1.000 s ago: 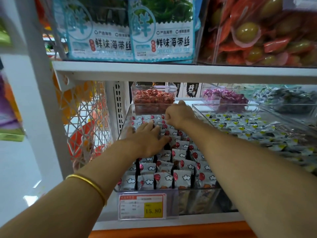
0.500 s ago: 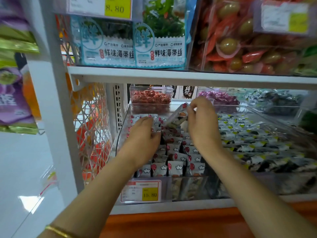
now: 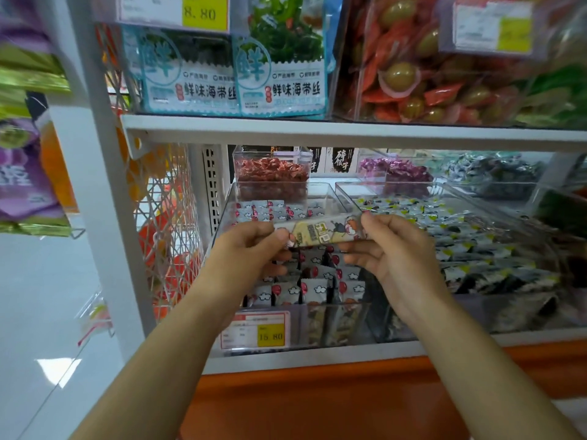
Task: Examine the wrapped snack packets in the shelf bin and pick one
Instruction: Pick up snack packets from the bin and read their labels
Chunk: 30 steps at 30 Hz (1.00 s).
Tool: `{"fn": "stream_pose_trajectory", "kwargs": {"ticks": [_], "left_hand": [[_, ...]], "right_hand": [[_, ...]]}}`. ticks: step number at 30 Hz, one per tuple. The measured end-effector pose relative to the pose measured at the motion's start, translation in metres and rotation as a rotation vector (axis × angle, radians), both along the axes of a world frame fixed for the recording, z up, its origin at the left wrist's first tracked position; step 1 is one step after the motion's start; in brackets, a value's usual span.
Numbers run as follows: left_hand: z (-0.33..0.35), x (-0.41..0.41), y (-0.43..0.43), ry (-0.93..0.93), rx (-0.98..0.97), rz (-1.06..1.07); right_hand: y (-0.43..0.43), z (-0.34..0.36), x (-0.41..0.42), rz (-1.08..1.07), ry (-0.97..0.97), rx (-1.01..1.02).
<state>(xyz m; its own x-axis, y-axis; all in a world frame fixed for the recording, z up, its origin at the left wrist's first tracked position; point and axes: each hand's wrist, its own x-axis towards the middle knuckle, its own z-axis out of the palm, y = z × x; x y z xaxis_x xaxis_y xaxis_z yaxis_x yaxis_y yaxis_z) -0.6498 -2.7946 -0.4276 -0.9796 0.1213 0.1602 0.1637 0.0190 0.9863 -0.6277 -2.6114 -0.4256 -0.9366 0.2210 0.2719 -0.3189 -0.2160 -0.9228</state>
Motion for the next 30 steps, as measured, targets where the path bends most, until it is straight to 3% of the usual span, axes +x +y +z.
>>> {"fn": "stream_pose_trajectory", "kwargs": {"ticks": [10,19,24,30], "left_hand": [[0.003,-0.003,0.001,-0.216,0.461,-0.049],[0.005,-0.004,0.001,-0.309,0.640,0.014],[0.005,-0.003,-0.004,-0.297,0.664,-0.018],[0.002,-0.004,-0.008,-0.215,0.536,-0.097]], "right_hand": [[0.006,-0.003,0.000,0.074,-0.033,0.015],[0.006,-0.006,-0.002,0.211,-0.027,-0.091],[0.008,-0.008,-0.003,0.228,0.014,-0.040],[0.011,-0.010,-0.004,-0.078,0.110,0.296]]}}
